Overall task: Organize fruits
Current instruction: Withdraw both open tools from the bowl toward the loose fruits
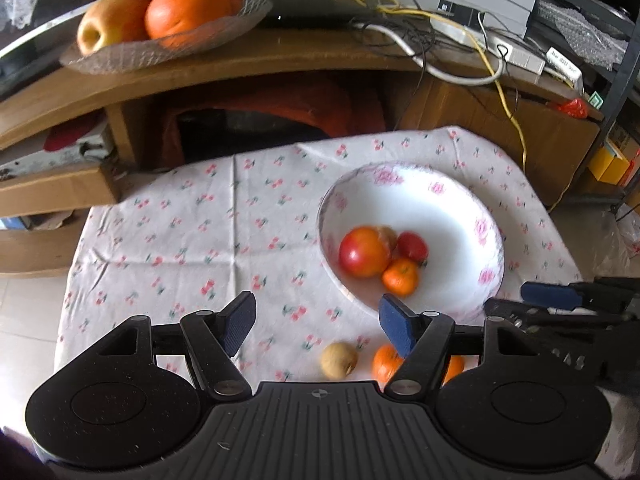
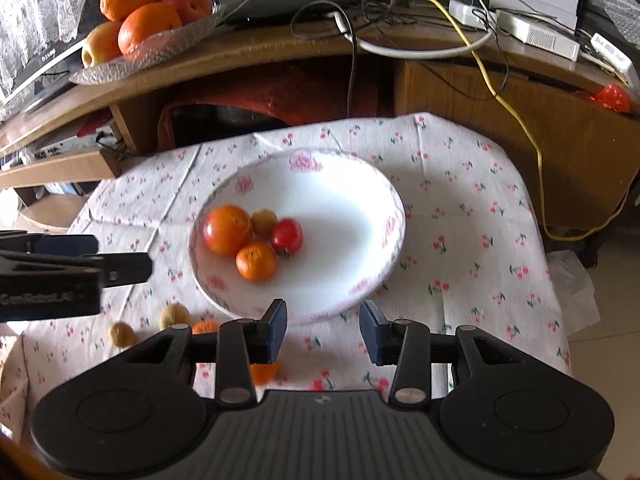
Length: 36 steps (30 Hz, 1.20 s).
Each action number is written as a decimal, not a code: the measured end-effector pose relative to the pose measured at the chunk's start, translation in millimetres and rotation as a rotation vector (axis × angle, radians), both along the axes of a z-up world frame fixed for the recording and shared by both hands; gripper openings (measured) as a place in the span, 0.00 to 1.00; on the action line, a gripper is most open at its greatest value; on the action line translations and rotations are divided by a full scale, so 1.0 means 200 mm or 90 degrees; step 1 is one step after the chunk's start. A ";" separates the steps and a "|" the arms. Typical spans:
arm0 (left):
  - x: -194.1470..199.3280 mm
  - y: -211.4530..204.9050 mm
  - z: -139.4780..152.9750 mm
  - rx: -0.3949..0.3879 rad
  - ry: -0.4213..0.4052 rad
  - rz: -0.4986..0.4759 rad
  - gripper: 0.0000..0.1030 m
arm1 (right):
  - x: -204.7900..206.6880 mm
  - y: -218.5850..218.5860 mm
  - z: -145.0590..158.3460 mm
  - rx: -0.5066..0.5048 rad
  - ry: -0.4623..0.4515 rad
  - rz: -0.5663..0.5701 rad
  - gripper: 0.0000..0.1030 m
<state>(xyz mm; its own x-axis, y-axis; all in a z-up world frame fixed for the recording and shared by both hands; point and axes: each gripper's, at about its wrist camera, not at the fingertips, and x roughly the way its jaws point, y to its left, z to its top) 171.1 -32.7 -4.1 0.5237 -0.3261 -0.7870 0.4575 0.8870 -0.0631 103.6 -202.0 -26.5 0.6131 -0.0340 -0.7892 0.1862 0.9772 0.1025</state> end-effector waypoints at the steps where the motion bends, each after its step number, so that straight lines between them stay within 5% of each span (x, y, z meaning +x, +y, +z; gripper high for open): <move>1: -0.01 0.01 -0.01 0.005 0.001 -0.002 0.72 | -0.01 0.00 -0.01 0.000 0.003 0.001 0.40; 36: -0.26 0.15 -0.27 0.071 0.103 -0.012 0.72 | -0.15 0.02 -0.05 0.026 0.032 0.009 0.40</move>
<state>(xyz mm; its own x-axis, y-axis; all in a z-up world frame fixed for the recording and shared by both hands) 119.5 -2.0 -58.8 0.3824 -0.2413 -0.8919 0.4661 0.8838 -0.0393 73.8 -198.8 -35.5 0.5732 0.0078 -0.8194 0.1783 0.9748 0.1340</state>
